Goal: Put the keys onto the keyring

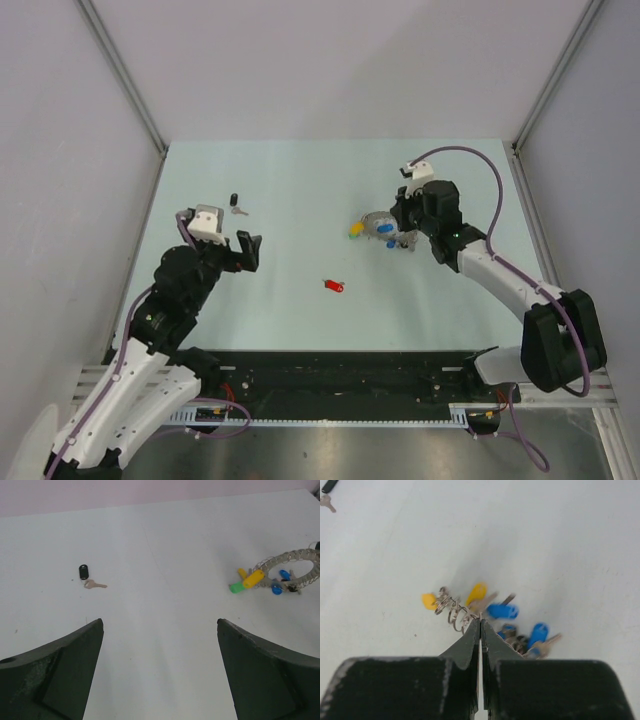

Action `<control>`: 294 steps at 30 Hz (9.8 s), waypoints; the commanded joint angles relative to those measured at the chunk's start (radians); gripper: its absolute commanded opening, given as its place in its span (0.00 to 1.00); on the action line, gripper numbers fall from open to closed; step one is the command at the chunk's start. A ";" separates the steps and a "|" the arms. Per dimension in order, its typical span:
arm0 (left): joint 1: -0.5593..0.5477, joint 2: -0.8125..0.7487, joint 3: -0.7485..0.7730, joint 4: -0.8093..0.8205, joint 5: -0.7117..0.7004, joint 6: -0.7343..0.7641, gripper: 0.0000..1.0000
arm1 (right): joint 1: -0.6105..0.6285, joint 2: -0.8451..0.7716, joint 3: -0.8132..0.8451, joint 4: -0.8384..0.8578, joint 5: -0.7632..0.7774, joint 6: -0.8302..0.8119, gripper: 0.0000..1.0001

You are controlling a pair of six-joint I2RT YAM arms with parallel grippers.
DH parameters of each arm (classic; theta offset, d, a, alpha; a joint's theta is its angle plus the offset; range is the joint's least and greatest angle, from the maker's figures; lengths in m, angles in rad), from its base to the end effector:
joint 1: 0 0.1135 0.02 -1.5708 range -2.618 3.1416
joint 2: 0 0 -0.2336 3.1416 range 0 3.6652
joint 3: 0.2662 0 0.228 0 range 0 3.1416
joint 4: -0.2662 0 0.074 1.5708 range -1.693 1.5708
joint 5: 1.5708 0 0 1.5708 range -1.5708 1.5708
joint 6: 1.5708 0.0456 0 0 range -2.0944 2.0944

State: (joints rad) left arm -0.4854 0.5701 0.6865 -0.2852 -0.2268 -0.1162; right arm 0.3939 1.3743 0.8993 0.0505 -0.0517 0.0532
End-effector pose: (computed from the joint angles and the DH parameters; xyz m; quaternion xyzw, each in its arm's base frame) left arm 0.1389 -0.0617 0.3048 0.0676 0.7598 -0.1073 0.6377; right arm 0.2820 0.1198 0.2461 -0.1562 0.8254 0.1414 0.5238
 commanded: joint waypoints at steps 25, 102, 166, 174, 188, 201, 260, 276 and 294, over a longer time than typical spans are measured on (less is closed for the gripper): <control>0.010 0.338 0.260 0.541 0.733 0.191 1.00 | -0.052 -0.170 0.044 0.716 -0.850 0.071 0.00; -0.102 0.475 0.232 0.425 1.009 0.253 0.12 | 0.160 -0.133 0.116 0.531 -1.013 -0.122 0.00; -0.016 0.372 0.252 -0.252 0.067 0.325 0.00 | 0.286 -0.058 0.053 -0.156 -0.215 -0.033 0.85; 0.030 0.375 0.206 -0.193 0.081 0.302 0.00 | 0.341 0.133 0.053 -0.095 -0.182 -0.050 0.66; 0.050 0.369 0.189 -0.169 0.107 0.294 0.00 | 0.437 0.374 0.055 0.038 -0.099 -0.114 0.36; 0.059 0.376 0.191 -0.167 0.126 0.286 0.00 | 0.451 0.420 0.053 0.064 -0.094 -0.141 0.22; 0.062 0.369 0.177 -0.138 0.375 0.368 0.00 | 0.482 0.250 0.055 -0.030 -0.028 -0.263 0.00; -0.070 0.438 0.211 -0.233 0.779 0.532 0.00 | 0.497 -0.254 -0.098 -0.196 -0.022 -0.240 0.00; -0.199 0.422 0.165 -0.190 0.819 0.569 0.00 | 0.500 -0.288 -0.198 0.057 -0.312 -0.302 0.00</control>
State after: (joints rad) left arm -0.6769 1.0309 0.8577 -0.5331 0.5098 0.4046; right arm 0.8890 1.0706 0.7013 -0.0013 -0.2638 -0.2134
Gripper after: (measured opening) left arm 0.007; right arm 0.009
